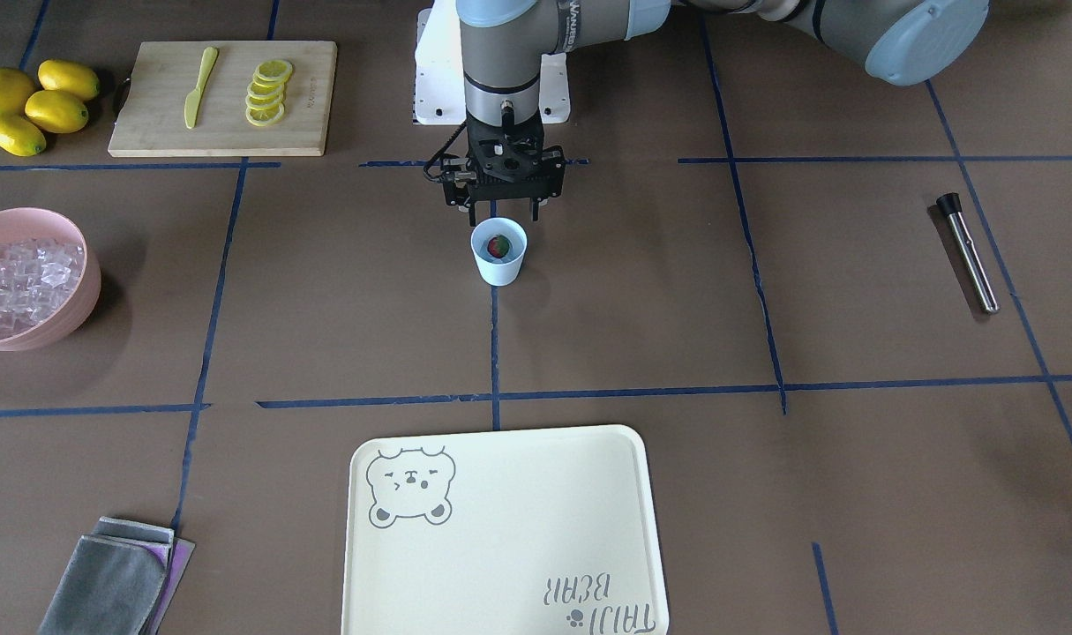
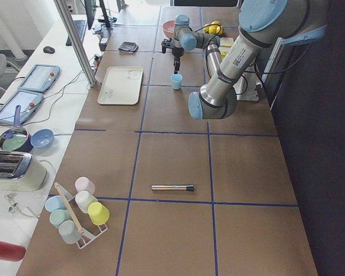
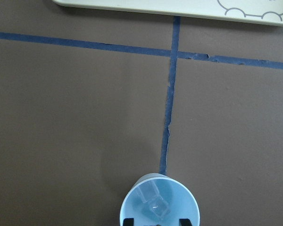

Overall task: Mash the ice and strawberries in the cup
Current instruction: 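Open the left gripper to drop the strawberry into the cup, then withdraw the left arm away from the cup to the table edge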

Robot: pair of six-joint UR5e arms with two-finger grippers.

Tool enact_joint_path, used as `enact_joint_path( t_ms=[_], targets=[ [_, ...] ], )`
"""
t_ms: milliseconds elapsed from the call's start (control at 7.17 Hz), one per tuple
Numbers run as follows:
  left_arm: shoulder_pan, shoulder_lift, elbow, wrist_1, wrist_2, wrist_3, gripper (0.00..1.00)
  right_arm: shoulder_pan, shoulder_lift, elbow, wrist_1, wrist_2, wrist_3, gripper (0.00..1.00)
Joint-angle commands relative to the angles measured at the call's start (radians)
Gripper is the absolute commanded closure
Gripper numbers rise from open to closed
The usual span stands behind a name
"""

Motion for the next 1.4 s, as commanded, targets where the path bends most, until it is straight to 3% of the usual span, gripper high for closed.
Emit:
enact_joint_path(
  t_ms=[0,279,558,698,977,1256],
  targets=[
    [-0.005,0.033,-0.045,0.013,-0.006,0.088,0.0,0.0,0.001,0.0,0.0,0.002,0.0,0.01],
    [-0.136,0.204,-0.169,0.015,-0.054,0.344,0.0,0.001,0.001,0.0,0.0,0.002,-0.002,0.01],
    [-0.427,0.371,-0.173,0.001,-0.339,0.698,0.0,0.0,0.001,0.0,0.0,0.002,-0.002,0.01],
    [-0.568,0.477,-0.171,0.0,-0.419,0.877,0.0,0.0,0.001,0.0,0.0,0.002,-0.002,0.01],
    [-0.807,0.652,-0.153,0.0,-0.534,1.216,0.0,0.0,-0.001,0.002,0.0,0.003,-0.002,0.01],
    [-0.893,0.828,-0.153,-0.05,-0.547,1.331,0.0,0.0,-0.001,0.002,0.0,0.002,-0.002,0.01]
  ],
)
